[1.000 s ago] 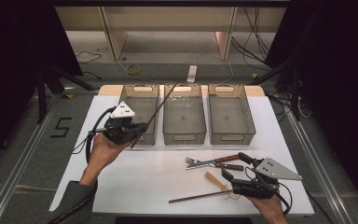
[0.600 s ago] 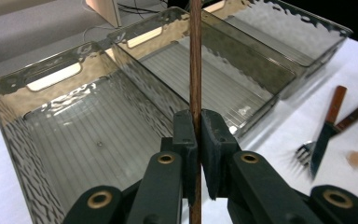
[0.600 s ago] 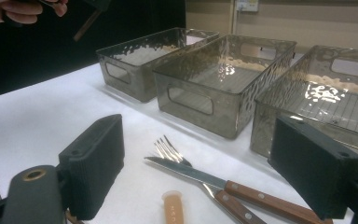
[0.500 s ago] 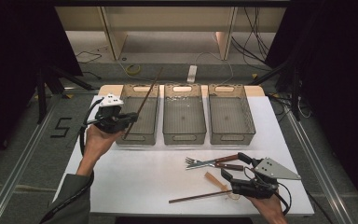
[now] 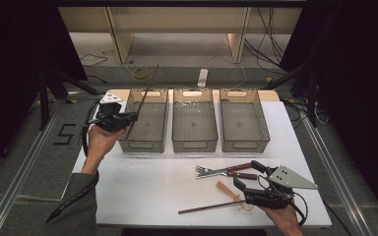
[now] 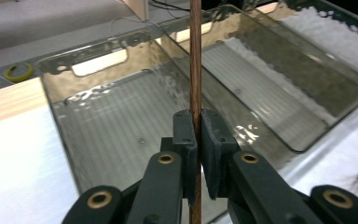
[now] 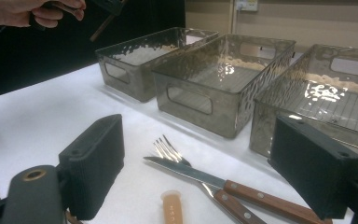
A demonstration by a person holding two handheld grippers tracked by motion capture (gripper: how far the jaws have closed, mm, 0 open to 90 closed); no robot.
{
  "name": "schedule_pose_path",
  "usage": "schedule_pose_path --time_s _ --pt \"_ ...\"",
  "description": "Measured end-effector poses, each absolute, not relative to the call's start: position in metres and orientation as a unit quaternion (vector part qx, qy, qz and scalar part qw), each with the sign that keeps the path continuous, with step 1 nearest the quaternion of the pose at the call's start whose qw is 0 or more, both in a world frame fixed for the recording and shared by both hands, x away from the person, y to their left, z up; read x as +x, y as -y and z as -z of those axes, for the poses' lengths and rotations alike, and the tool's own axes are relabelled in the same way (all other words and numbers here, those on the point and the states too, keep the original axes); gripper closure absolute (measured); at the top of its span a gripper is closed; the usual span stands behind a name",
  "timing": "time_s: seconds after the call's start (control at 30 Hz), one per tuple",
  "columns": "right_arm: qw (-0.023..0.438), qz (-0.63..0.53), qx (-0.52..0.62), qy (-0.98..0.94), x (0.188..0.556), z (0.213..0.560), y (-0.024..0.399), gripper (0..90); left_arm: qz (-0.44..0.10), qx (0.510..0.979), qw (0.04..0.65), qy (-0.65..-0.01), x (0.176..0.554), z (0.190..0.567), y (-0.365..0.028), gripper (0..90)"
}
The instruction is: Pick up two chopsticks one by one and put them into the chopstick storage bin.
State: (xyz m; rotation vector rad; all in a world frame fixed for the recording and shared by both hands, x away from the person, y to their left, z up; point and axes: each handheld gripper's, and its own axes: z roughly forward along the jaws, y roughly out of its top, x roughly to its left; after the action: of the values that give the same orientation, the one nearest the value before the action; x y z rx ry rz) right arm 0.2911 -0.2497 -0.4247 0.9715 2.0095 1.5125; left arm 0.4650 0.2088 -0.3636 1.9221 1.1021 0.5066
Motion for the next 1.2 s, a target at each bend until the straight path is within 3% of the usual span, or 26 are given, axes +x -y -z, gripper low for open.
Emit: schedule_pose_path --time_s 1.2 --pt "0.222 -0.546 0.351 -0.728 0.291 0.425 0.249 18.3 -0.198 0.760 0.384 -0.486 0.495 0.407 -0.214 84.3"
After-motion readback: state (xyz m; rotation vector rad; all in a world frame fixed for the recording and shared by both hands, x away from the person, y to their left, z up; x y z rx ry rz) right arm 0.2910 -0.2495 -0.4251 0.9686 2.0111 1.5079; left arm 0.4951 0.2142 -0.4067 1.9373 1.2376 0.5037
